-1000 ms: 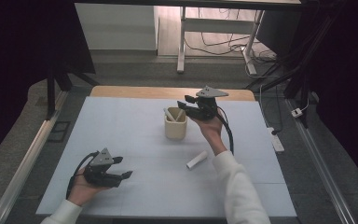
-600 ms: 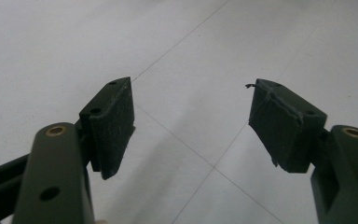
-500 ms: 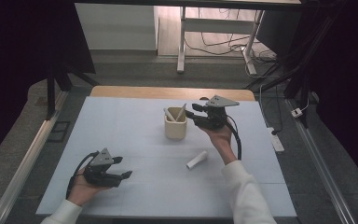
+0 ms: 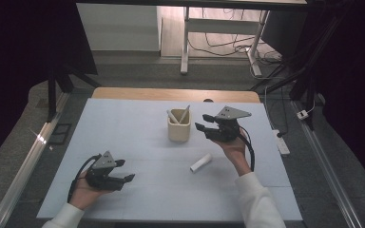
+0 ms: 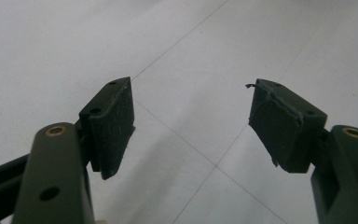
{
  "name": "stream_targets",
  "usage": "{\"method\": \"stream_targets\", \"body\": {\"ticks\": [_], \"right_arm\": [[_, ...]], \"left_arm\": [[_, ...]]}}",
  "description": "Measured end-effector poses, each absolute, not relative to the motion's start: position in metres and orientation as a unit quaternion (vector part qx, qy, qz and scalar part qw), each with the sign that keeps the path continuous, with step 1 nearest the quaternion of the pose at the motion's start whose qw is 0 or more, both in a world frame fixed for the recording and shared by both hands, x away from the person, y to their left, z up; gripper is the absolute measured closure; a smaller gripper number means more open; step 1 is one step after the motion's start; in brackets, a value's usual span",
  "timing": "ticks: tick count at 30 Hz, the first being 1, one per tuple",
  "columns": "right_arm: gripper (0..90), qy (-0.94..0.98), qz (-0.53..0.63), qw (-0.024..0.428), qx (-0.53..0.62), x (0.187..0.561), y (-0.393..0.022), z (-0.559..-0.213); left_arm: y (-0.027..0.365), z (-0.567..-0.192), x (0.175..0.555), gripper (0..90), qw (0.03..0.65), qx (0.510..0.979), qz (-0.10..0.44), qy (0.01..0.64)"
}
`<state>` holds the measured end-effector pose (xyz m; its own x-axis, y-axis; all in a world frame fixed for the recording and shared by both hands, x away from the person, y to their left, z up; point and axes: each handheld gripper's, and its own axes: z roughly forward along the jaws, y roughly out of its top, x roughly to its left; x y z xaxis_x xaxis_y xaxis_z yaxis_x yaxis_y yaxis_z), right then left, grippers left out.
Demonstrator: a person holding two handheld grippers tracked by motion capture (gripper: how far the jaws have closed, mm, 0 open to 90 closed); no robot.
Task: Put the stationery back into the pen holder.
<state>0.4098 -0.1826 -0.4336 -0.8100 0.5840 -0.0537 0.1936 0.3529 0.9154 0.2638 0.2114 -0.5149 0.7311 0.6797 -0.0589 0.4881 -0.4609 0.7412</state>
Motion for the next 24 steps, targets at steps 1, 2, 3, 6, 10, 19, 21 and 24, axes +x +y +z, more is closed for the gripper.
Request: {"method": "stream_targets", "body": {"ticks": [1,2,3,6,10,19,21,24], "right_arm": [[50.1,0.801,0.513,0.190,0.244,0.409,-0.184,-0.434],[49.9,0.802,0.512,0.187,0.243,0.408,-0.185,-0.434],[49.6,0.804,0.509,0.187,0.243,0.408,-0.186,-0.434],[49.1,0.810,0.502,0.184,0.240,0.406,-0.190,-0.434],[48.8,0.818,0.493,0.181,0.234,0.403,-0.194,-0.434],[47.9,0.846,0.451,0.189,0.213,0.394,-0.197,-0.433],[47.3,0.854,0.438,0.192,0.207,0.392,-0.198,-0.433],[46.5,0.862,0.426,0.188,0.199,0.391,-0.200,-0.434]], "left_arm": [[0.211,-0.515,0.264,30.7,0.388,0.846,0.124,0.346],[0.211,-0.515,0.264,30.7,0.387,0.846,0.124,0.346],[0.211,-0.515,0.264,30.7,0.387,0.846,0.124,0.345],[0.211,-0.515,0.263,30.7,0.387,0.846,0.125,0.344],[0.211,-0.515,0.264,30.7,0.387,0.846,0.124,0.344],[0.211,-0.516,0.264,30.7,0.386,0.847,0.124,0.343],[0.210,-0.516,0.264,30.6,0.385,0.848,0.124,0.344],[0.210,-0.516,0.264,30.6,0.383,0.849,0.124,0.343]]}}
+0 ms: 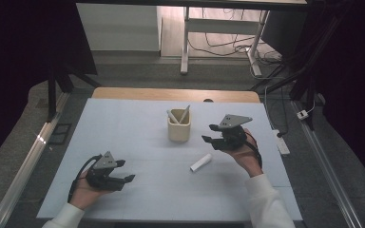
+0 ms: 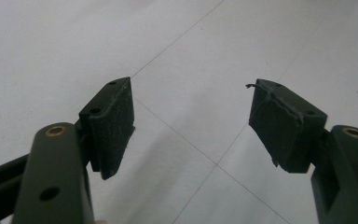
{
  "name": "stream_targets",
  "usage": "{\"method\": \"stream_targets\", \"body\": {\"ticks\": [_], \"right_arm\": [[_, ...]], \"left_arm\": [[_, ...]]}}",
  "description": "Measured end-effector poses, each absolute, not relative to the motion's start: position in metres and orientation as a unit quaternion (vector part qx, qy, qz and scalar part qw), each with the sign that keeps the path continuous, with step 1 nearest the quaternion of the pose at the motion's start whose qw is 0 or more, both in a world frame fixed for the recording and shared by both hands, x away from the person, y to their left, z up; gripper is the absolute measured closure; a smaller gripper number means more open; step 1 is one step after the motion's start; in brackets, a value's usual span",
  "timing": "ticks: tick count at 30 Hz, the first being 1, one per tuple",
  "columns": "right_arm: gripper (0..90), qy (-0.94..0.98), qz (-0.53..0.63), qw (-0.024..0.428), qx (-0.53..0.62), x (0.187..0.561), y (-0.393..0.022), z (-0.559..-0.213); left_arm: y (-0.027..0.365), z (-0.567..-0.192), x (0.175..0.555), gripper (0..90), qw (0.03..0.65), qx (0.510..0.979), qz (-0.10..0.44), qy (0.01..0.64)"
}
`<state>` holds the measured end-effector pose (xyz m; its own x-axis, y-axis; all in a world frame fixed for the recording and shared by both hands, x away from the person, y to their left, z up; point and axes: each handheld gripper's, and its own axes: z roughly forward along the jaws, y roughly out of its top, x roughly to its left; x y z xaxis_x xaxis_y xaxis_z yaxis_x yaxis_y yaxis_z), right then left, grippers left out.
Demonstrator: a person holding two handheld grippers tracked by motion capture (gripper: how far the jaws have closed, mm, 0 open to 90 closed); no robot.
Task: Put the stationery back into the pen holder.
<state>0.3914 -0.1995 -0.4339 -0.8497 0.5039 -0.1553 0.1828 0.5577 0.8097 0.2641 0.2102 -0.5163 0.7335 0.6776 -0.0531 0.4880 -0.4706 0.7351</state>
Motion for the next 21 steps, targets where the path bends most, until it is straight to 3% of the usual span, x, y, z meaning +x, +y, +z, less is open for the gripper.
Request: {"method": "stream_targets", "body": {"ticks": [21], "right_arm": [[41.3,0.911,0.359,0.150,0.138,0.3953,-0.2015,-0.4429]], "left_arm": [[0.2103,-0.5171,0.2643,30.6,0.381,0.850,0.124,0.342]]}}
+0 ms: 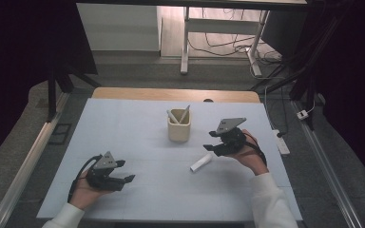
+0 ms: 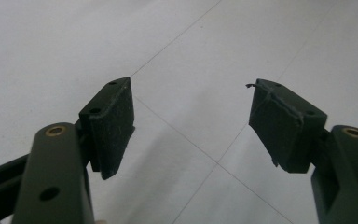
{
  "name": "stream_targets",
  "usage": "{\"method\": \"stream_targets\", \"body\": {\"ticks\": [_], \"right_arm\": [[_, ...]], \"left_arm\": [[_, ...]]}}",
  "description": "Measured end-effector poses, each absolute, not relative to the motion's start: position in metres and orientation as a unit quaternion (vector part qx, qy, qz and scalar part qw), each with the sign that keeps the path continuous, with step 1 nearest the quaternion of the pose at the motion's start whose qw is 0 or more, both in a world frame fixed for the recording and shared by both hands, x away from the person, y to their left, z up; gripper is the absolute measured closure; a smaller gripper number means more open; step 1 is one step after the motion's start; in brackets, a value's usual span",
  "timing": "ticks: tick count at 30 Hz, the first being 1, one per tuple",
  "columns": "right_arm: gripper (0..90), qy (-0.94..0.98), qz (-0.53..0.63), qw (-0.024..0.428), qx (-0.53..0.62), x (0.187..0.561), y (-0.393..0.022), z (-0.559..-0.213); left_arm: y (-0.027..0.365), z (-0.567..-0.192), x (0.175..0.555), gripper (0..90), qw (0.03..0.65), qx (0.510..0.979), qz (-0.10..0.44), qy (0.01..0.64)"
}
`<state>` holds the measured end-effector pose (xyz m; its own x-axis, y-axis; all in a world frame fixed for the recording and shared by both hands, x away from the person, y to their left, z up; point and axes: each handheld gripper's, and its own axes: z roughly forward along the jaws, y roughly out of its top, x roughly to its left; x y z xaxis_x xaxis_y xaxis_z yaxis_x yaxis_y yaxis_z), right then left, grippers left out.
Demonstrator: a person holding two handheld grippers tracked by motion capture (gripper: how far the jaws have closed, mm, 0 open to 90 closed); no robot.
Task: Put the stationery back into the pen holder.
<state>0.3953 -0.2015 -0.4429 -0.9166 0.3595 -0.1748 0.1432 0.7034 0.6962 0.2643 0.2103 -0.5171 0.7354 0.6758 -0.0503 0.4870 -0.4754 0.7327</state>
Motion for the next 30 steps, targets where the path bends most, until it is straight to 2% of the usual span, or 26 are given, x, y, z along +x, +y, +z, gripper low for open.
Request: {"method": "stream_targets", "body": {"ticks": [18,30], "right_arm": [[31.2,0.965,0.236,0.104,0.039,0.393,-0.180,-0.469],[32.1,0.975,0.203,0.086,0.011,0.391,-0.170,-0.485]], "left_arm": [[0.210,-0.518,0.265,30.7,0.378,0.851,0.123,0.342],[0.210,-0.519,0.265,30.6,0.377,0.852,0.121,0.342]]}}
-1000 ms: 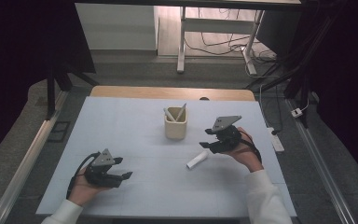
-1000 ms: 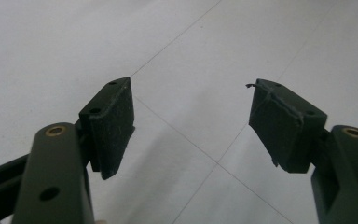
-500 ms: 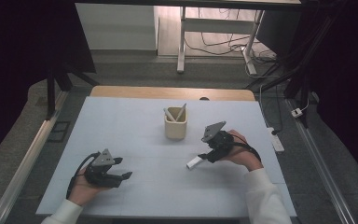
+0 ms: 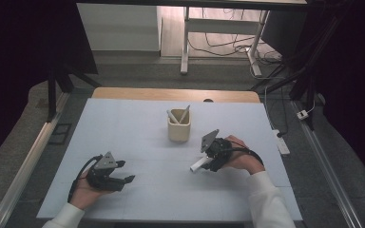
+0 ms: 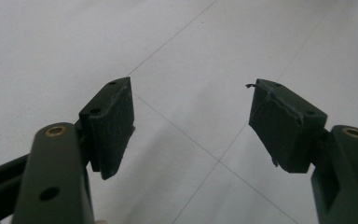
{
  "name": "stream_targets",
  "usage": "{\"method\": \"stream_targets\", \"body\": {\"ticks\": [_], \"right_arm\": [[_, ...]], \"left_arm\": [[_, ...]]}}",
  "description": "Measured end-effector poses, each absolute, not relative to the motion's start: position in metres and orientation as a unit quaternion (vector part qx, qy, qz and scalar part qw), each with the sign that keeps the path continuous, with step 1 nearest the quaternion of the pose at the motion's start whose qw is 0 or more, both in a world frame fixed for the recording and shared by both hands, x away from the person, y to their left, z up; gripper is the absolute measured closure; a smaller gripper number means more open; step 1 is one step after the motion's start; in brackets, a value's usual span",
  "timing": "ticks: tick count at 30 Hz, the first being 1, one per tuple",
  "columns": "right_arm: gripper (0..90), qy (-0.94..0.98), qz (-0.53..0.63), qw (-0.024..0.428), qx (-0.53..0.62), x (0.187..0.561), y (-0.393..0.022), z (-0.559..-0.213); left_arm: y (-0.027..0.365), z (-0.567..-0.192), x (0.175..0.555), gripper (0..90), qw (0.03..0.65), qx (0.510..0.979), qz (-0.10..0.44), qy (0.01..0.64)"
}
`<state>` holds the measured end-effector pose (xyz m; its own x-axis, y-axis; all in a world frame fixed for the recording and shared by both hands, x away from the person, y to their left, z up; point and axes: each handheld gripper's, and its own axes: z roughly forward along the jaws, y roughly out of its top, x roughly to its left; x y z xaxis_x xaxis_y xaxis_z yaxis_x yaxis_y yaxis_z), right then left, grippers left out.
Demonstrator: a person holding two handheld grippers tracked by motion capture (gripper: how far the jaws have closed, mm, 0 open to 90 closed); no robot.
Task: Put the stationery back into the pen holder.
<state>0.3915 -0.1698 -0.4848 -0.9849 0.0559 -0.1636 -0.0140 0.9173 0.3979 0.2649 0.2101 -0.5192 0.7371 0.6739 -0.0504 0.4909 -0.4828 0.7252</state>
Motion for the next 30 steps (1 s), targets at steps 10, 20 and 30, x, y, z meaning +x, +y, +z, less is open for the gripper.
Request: {"method": "stream_targets", "body": {"ticks": [10,20,30], "right_arm": [[36.6,0.980,0.184,0.077,0.006,0.397,-0.169,-0.495],[48.8,0.980,0.182,0.075,-0.007,0.399,-0.169,-0.499],[66.6,0.981,0.184,0.063,-0.022,0.394,-0.169,-0.497]], "left_arm": [[0.210,-0.519,0.265,30.6,0.376,0.853,0.121,0.341],[0.210,-0.520,0.265,30.6,0.375,0.854,0.120,0.339],[0.211,-0.519,0.265,30.6,0.375,0.854,0.121,0.340]]}}
